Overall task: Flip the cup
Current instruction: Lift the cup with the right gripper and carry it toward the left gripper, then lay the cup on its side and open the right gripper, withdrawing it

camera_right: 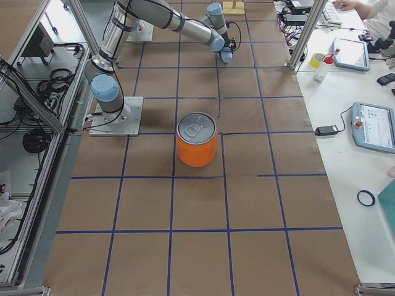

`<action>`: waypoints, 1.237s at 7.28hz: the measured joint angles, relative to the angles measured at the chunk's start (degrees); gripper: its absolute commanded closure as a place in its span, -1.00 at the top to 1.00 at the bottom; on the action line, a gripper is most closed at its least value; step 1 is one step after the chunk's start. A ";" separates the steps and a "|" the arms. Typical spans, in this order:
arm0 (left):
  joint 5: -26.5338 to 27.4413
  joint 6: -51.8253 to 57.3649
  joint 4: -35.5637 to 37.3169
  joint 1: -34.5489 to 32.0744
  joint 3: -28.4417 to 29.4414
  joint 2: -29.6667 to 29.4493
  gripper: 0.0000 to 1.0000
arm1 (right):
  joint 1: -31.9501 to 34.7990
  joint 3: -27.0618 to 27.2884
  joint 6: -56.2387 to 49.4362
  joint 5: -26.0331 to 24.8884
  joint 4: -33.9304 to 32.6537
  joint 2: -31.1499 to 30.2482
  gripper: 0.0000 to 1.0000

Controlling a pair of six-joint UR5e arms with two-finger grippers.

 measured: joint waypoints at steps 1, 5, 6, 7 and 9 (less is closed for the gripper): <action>0.00 0.00 0.00 0.00 0.00 0.05 1.00 | 0.01 0.05 0.06 0.01 0.60 -0.19 0.60; 0.00 0.00 0.00 0.00 -0.06 0.08 1.00 | 0.01 -0.07 0.03 -1.47 1.62 -1.14 1.00; 0.00 0.00 0.00 0.00 -0.07 0.08 1.00 | 0.01 -0.32 0.02 -1.61 2.79 -2.37 1.00; 0.00 0.00 0.00 0.00 -0.07 0.08 1.00 | -0.12 -0.73 0.03 -1.51 4.92 -4.43 1.00; 0.00 0.00 0.00 0.00 -0.03 0.08 1.00 | -1.34 -0.92 0.98 -1.47 9.02 -9.20 1.00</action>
